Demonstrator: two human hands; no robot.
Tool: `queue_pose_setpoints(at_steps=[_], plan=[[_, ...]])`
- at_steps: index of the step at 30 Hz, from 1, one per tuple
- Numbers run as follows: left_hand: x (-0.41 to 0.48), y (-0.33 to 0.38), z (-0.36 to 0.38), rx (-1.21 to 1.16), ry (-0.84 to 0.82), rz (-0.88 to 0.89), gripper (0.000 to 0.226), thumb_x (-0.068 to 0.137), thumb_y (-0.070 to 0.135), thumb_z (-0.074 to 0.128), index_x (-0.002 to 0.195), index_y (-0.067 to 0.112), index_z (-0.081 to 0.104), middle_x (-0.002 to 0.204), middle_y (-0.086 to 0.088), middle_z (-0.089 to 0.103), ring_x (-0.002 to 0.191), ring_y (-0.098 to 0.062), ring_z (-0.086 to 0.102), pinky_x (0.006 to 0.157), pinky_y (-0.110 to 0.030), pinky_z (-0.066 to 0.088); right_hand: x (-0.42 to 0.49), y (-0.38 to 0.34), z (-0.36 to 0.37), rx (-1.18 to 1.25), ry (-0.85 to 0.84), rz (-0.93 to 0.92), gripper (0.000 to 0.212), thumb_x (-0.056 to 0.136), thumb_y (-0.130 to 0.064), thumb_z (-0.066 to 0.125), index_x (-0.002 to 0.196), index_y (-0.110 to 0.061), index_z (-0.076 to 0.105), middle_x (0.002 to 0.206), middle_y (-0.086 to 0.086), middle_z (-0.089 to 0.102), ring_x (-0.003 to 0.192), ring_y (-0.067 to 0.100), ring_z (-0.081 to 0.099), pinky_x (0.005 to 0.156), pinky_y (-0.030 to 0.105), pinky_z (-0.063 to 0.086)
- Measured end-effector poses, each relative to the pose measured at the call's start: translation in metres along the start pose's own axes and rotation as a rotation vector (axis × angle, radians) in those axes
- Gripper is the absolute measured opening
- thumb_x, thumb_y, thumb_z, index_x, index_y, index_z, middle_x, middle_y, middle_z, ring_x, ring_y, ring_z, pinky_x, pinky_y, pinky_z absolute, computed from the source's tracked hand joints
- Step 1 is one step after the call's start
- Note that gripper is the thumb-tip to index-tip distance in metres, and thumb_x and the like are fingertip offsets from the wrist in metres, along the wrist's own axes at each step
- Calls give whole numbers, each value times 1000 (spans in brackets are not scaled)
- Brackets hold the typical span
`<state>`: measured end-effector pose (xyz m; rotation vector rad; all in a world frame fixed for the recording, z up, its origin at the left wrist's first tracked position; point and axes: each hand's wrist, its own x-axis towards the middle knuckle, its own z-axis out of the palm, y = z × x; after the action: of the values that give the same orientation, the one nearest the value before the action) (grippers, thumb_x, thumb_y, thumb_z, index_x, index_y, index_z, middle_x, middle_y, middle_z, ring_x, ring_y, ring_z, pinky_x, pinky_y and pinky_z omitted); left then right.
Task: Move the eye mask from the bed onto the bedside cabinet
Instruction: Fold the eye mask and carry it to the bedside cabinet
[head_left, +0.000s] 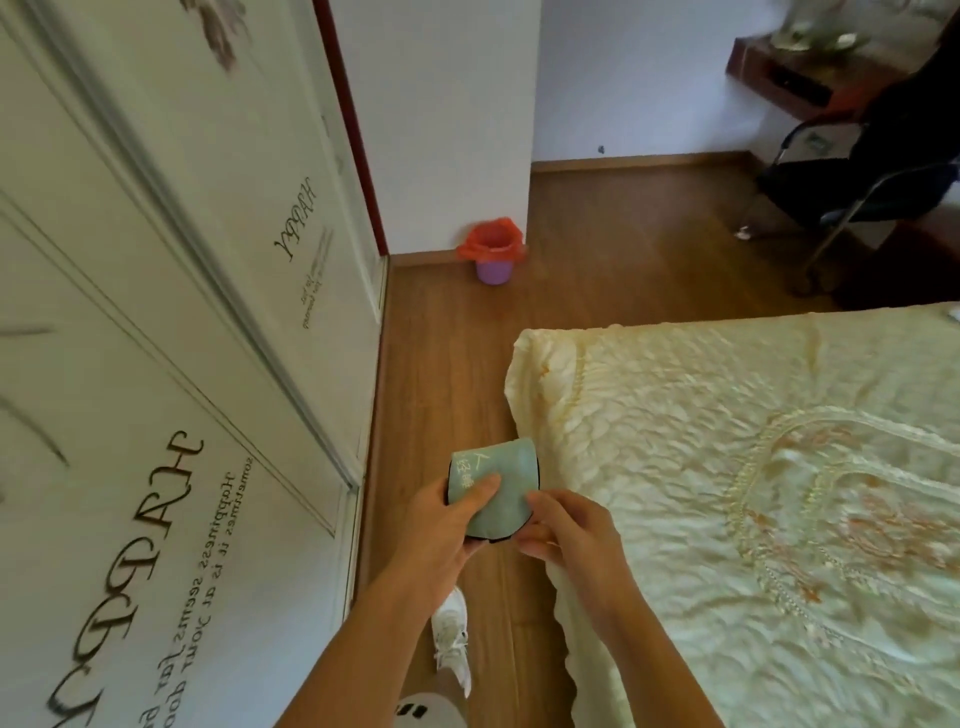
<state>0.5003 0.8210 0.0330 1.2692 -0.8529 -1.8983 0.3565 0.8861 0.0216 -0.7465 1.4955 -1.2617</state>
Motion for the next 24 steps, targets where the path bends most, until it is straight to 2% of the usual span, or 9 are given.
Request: queue_pose_setpoints(at_steps=[4,9,15,17,20,24], plan=[[41,19,-31,-44,38,7,50,73,27,78,118,12,65,108,-8,77,99,-24,72,72,-33,60,53,-6,31,2,-71,22,30,74,-52,73,89,-28,81,81,6,81,79,22,79,67,27,64],[119,59,-64,-77,73,22,50,73,25,77,119,11,63,107,-8,77,98,-24,72,69,-31,60,140,-19,76,-34,-104,54,12,88,-41,73,88,-33,81,83,4,82,80,22,79,66,25,63],[218,134,-93,-58,73,40,56,70,30,79,120,12,63,106,-6,77,99,-23,72,70,-31,59,250,-58,128,-52,-116,79,23,90,-39,72,97,-18,77,85,-1,82,85,22,79,70,28,65],[247,159,-98,-49,86,50,58,69,32,80,120,11,63,108,-8,76,99,-23,72,70,-31,59,282,-70,142,-53,-121,74,19,93,-34,70,98,-17,76,85,-5,82,85,22,79,69,27,65],[283,186,-103,-48,90,66,57,69,32,79,119,11,64,111,-9,75,100,-24,72,70,-31,59,323,-85,159,-35,-107,73,17,94,-30,69,98,-15,76,85,1,82,83,23,79,66,25,64],[332,214,-104,-57,95,67,54,70,31,77,119,11,64,111,-10,75,101,-25,71,71,-33,60,376,-99,173,-18,-117,81,18,90,-37,72,93,-21,78,86,5,82,81,22,79,65,25,63]])
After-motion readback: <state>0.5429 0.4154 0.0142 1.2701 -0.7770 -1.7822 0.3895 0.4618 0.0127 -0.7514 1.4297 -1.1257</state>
